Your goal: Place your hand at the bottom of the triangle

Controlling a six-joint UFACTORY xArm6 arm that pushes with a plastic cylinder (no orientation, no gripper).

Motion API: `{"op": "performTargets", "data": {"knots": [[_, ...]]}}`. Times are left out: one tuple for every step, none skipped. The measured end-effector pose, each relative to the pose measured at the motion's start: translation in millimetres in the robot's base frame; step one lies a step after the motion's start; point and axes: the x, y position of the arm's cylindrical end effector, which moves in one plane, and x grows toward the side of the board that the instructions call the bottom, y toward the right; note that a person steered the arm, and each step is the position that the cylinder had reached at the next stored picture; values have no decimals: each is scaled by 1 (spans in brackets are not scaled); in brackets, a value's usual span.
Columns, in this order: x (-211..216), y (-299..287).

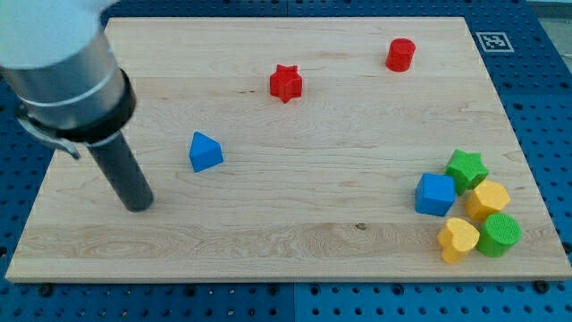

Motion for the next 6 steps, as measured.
{"op": "performTargets", "data": {"knots": [[-8,19],[-14,56],[-15,60],[-8,60],[0,60],[0,57]]}}
